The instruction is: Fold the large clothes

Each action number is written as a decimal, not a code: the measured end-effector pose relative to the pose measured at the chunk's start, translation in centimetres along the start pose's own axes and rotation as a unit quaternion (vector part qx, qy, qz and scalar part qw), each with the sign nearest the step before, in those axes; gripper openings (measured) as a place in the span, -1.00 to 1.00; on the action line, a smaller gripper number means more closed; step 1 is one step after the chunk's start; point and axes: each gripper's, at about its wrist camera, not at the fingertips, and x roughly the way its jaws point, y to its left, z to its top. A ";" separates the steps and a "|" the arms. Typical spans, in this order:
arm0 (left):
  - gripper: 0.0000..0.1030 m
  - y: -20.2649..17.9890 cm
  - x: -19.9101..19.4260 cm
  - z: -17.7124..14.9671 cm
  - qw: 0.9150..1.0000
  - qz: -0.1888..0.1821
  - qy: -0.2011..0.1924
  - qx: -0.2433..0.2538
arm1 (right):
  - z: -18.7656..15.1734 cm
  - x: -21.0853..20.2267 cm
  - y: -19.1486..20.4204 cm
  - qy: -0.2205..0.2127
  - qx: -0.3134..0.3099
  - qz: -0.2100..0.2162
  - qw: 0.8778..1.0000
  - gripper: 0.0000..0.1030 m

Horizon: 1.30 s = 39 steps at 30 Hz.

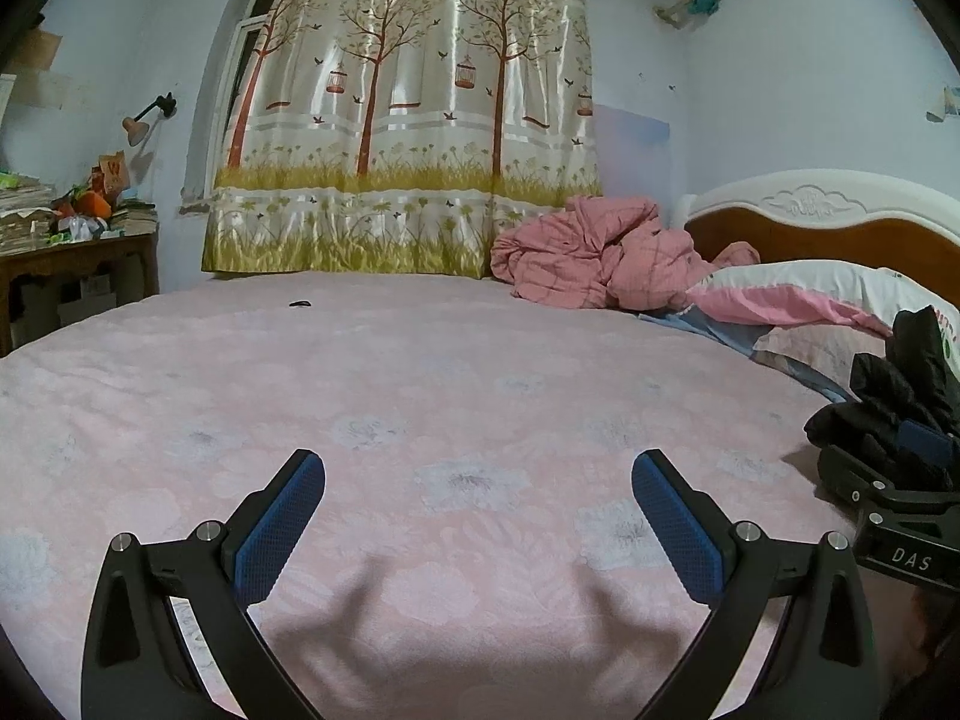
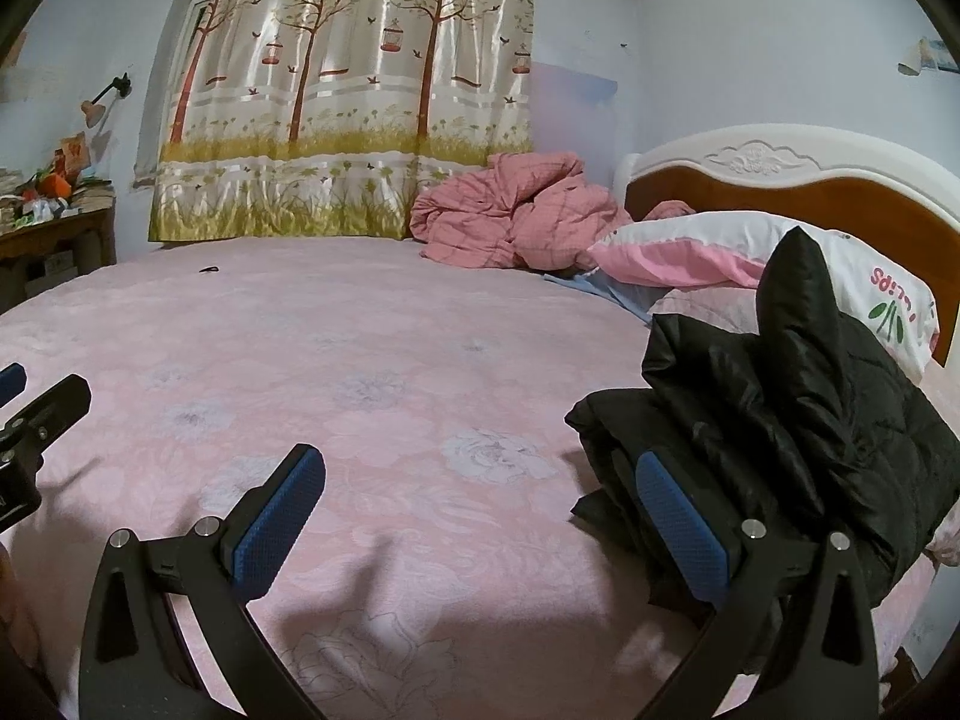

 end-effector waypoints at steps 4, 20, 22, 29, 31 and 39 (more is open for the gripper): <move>1.00 0.0 0.0 0.0 1.000 -0.001 0.001 -0.001 | 0.1 0.0 0.0 -0.001 0.000 0.001 1.000 1.00; 1.00 0.2 0.0 0.0 1.000 0.000 0.001 0.000 | -0.1 0.1 1.1 -0.004 -0.024 -0.003 1.000 1.00; 1.00 0.2 -0.1 0.0 1.000 0.000 0.001 0.001 | -0.2 0.1 1.5 -0.005 -0.032 -0.003 0.999 1.00; 1.00 0.2 -0.1 0.1 1.000 0.000 0.002 0.001 | -0.3 0.3 1.6 0.001 -0.030 -0.004 1.000 1.00; 1.00 0.2 0.0 0.1 1.000 0.001 0.003 0.000 | -0.3 0.3 1.6 0.001 -0.030 -0.004 1.000 1.00; 1.00 0.4 -0.2 -0.5 1.000 0.001 0.008 -0.004 | -0.3 0.2 1.7 0.002 -0.030 -0.004 1.000 1.00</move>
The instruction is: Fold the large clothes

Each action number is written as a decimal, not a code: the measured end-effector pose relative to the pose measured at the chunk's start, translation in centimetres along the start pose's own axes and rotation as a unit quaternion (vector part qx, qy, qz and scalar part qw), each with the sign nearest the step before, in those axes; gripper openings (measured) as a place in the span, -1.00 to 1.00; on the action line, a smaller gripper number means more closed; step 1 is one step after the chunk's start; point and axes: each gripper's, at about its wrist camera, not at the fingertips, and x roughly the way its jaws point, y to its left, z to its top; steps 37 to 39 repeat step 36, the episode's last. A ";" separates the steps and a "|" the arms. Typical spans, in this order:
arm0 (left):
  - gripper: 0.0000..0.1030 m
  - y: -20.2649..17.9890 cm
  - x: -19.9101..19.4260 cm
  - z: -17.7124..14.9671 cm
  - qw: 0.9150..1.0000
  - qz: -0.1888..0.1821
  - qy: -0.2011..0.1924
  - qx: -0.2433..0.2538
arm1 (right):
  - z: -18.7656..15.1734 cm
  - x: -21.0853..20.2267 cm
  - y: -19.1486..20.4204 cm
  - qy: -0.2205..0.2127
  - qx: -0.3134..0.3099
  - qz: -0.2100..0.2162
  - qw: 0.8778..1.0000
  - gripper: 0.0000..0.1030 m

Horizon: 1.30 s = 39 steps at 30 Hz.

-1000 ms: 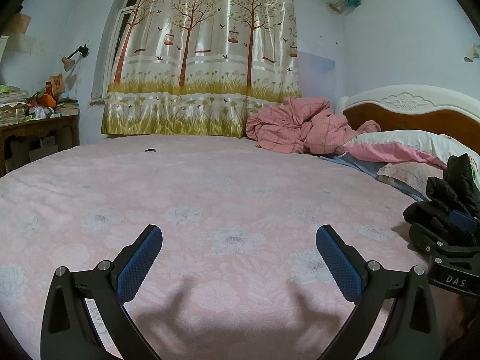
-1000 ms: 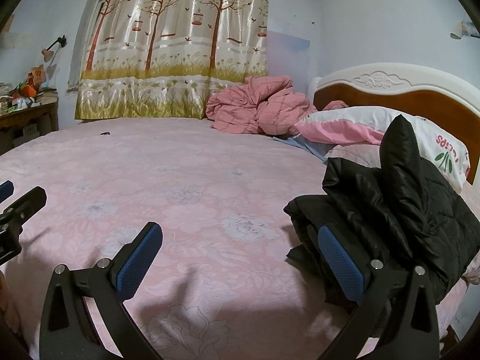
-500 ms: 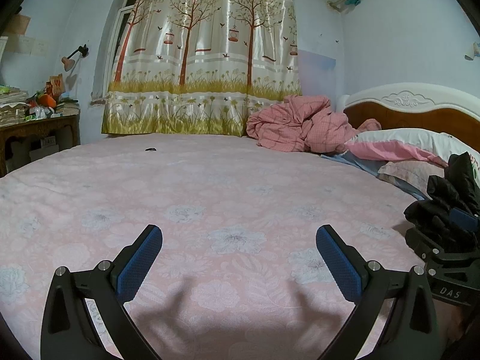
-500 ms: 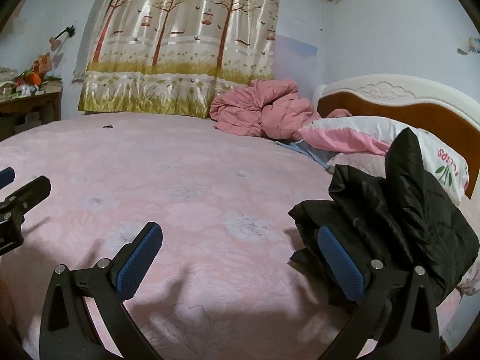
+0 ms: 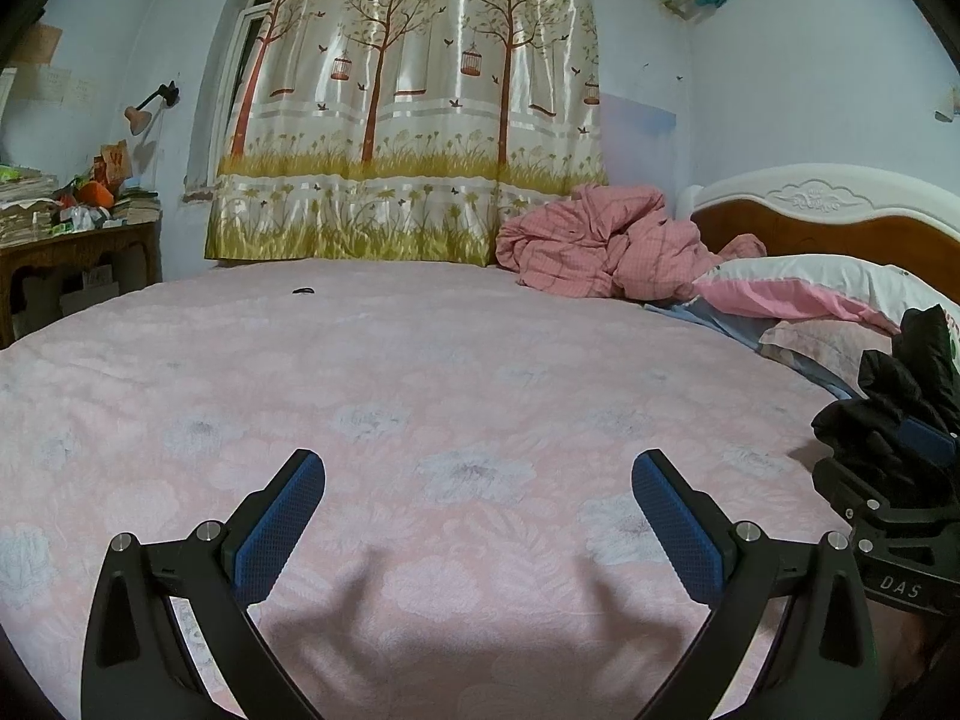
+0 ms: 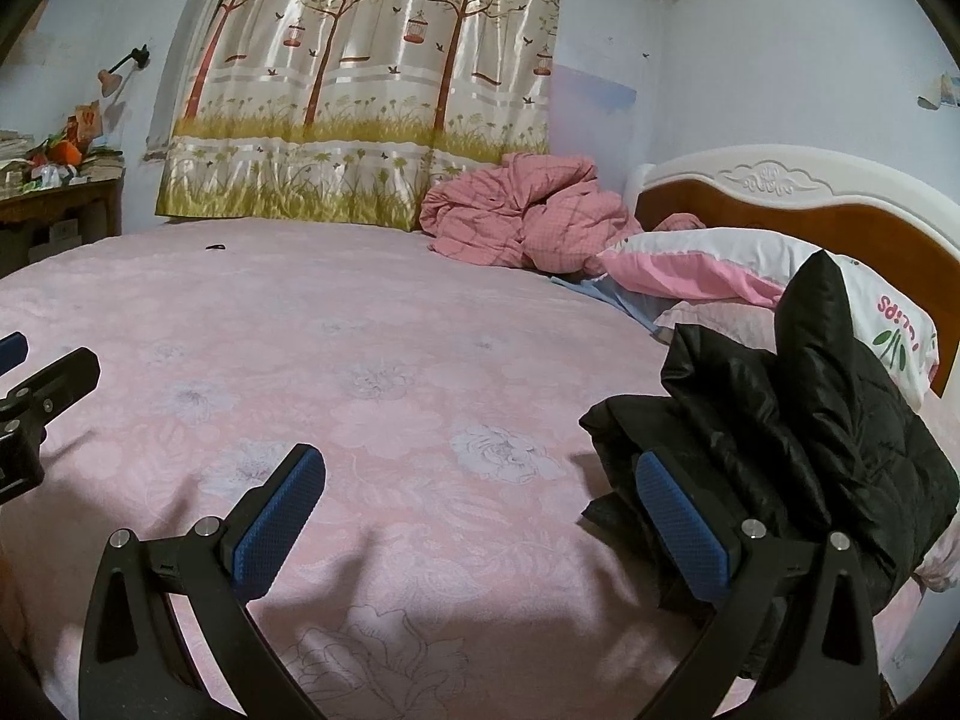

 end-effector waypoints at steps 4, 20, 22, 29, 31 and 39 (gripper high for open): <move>1.00 0.1 0.0 -0.2 1.000 0.000 -0.001 0.001 | 0.0 0.0 0.0 0.000 -0.001 0.000 1.000 1.00; 1.00 0.2 0.0 -0.1 1.000 -0.001 0.000 0.001 | 0.1 -0.1 0.0 0.000 -0.001 0.000 1.000 1.00; 1.00 0.3 0.1 0.1 1.000 -0.001 0.000 0.001 | 0.1 0.0 0.0 0.000 -0.001 0.000 1.000 1.00; 1.00 0.3 0.0 0.1 1.000 -0.001 0.001 0.002 | 0.1 -0.1 0.0 0.001 -0.001 0.000 1.000 1.00; 1.00 0.3 0.0 0.1 1.000 -0.001 0.002 0.002 | 0.1 -0.1 0.1 0.001 -0.002 -0.001 1.000 1.00; 1.00 0.4 0.0 0.1 1.000 -0.001 0.001 0.002 | 0.2 -0.1 0.1 0.001 -0.004 0.000 1.000 1.00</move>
